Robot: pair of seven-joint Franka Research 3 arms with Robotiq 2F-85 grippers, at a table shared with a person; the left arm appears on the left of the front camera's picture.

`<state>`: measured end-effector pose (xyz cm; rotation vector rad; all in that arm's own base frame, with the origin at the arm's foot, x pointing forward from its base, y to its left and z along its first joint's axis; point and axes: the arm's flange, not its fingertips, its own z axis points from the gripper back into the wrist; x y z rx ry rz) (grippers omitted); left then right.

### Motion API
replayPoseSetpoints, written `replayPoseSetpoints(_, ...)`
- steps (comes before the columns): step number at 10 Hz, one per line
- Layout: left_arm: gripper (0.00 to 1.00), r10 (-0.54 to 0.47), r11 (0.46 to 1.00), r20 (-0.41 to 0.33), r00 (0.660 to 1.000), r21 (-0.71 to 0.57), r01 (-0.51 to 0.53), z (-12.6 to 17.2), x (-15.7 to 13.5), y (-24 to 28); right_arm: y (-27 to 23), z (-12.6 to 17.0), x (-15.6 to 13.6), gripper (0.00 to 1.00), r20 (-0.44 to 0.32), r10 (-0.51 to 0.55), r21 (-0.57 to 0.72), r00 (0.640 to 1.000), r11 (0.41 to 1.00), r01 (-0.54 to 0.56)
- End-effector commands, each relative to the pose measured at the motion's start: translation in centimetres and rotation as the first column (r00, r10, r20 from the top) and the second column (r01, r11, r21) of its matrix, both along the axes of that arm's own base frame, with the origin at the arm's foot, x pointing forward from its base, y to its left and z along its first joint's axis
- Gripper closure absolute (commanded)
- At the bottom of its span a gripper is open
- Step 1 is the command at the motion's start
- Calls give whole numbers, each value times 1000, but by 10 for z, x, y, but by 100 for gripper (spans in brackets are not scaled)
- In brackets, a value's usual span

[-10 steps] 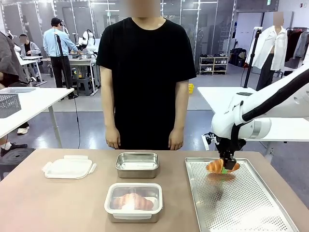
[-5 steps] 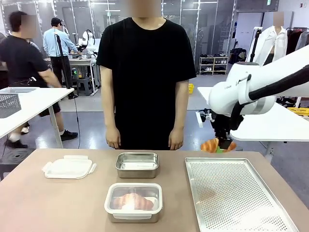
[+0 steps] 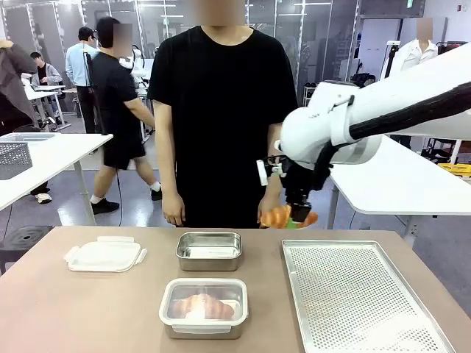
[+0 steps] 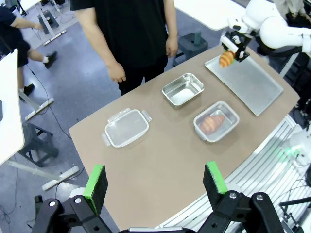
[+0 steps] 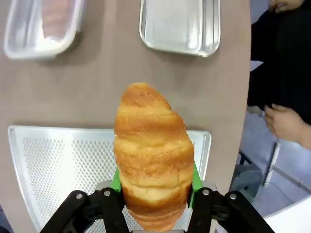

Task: Place the bread into the airtight container.
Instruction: Pick up a Butter Roll and place it into an empty Airtight Container.

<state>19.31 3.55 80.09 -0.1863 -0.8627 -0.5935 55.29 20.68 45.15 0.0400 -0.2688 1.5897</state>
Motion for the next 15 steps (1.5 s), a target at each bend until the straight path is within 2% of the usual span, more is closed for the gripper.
replayPoseSetpoints(1, 0, -15, 1000, 2, 1000, -5, 15, 3, 0, -1, 38, -3, 14, 44, -26, -36, 7, 999, 999, 36)
replayPoseSetpoints(4, 0, -15, 1000, 2, 1000, -5, 15, 3, 0, -1, 107, -14, 27, 44, -56, -14, -33, 998, 999, 12)
replayPoseSetpoints(7, 0, -15, 1000, 2, 1000, -5, 15, 3, 0, -1, 148, -26, 45, 44, -100, -4, -40, 995, 999, 0)
replayPoseSetpoints(9, 0, -15, 1000, 2, 1000, -5, 15, 3, 0, -1, 183, -45, 59, 44, -139, -20, -49, 990, 999, 13)
replayPoseSetpoints(15, 0, -15, 1000, 2, 1000, -5, 15, 3, 0, -1, 210, -86, 73, 44, -172, -64, -50, 983, 997, 56)
